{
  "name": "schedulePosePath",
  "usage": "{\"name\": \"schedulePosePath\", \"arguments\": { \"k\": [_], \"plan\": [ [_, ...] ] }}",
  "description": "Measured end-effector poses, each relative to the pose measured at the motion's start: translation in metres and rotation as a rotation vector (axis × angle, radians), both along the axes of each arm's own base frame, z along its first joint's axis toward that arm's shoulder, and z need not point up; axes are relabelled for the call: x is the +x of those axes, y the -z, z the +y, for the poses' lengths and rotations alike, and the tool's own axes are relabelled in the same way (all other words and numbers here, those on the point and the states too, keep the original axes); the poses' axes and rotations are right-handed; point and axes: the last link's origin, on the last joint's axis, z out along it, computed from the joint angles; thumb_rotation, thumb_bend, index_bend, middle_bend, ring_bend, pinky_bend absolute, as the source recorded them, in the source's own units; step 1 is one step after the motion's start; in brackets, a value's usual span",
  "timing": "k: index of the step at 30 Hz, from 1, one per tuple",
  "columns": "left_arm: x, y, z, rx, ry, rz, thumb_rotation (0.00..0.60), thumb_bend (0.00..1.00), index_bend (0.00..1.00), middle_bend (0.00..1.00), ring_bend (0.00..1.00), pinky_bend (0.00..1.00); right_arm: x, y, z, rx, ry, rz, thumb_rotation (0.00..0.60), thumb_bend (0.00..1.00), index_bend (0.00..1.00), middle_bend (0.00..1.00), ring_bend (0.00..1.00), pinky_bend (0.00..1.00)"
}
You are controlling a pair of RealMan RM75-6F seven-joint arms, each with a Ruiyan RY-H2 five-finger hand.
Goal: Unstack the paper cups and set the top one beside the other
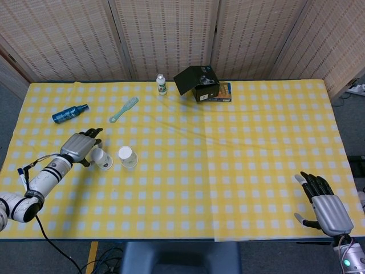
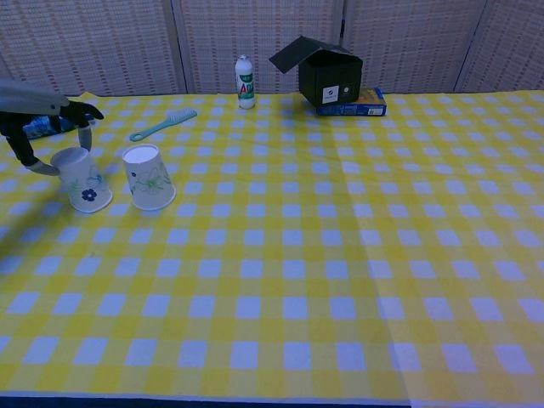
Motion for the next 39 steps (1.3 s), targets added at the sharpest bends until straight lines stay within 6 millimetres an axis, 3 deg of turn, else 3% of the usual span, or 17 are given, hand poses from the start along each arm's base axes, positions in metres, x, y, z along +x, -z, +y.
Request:
{"name": "schedulePosePath", "arguments": {
  "k": [3, 6, 12, 18, 24, 31, 37, 39],
  "plan": [
    [0.004, -0.004, 0.001, 0.002, 0.005, -0.012, 0.600, 0.29, 0.08, 0.00, 0.00, 0.25, 0.000, -0.001, 0.000, -0.004, 0.001, -0.001, 0.600, 0.22, 0.00, 0.00, 0.00, 0.00],
    [0.010, -0.012, 0.000, 0.008, 0.017, -0.017, 0.600, 0.29, 0.02, 0.00, 0.00, 0.25, 0.000, -0.001, -0.001, -0.004, -0.001, -0.002, 0.600, 0.22, 0.00, 0.00, 0.00, 0.00],
    [0.028, -0.034, -0.005, 0.042, 0.061, -0.019, 0.600, 0.29, 0.01, 0.00, 0.00, 0.25, 0.002, -0.003, 0.002, -0.004, -0.018, -0.010, 0.600, 0.22, 0.00, 0.00, 0.00, 0.00],
    [0.043, -0.063, -0.027, 0.100, 0.091, -0.036, 0.600, 0.29, 0.01, 0.00, 0.00, 0.25, 0.005, -0.006, 0.007, -0.005, -0.044, -0.022, 0.600, 0.22, 0.00, 0.00, 0.00, 0.00],
    [0.042, -0.094, -0.076, 0.203, 0.081, -0.110, 0.600, 0.29, 0.00, 0.00, 0.00, 0.25, 0.007, -0.009, 0.011, 0.004, -0.053, -0.049, 0.600, 0.22, 0.00, 0.00, 0.00, 0.00],
    [0.010, -0.119, -0.153, 0.388, 0.081, -0.245, 0.600, 0.29, 0.00, 0.00, 0.00, 0.25, 0.000, -0.010, 0.006, 0.028, -0.017, -0.067, 0.600, 0.22, 0.00, 0.00, 0.00, 0.00],
    [-0.034, -0.107, -0.223, 0.511, 0.045, -0.354, 0.600, 0.29, 0.00, 0.00, 0.00, 0.25, -0.004, -0.006, 0.001, 0.036, 0.001, -0.040, 0.600, 0.22, 0.00, 0.00, 0.00, 0.00],
    [-0.048, -0.098, -0.234, 0.523, 0.033, -0.366, 0.600, 0.29, 0.00, 0.00, 0.00, 0.25, -0.004, -0.004, 0.000, 0.039, 0.003, -0.025, 0.600, 0.22, 0.00, 0.00, 0.00, 0.00]
  ]
}}
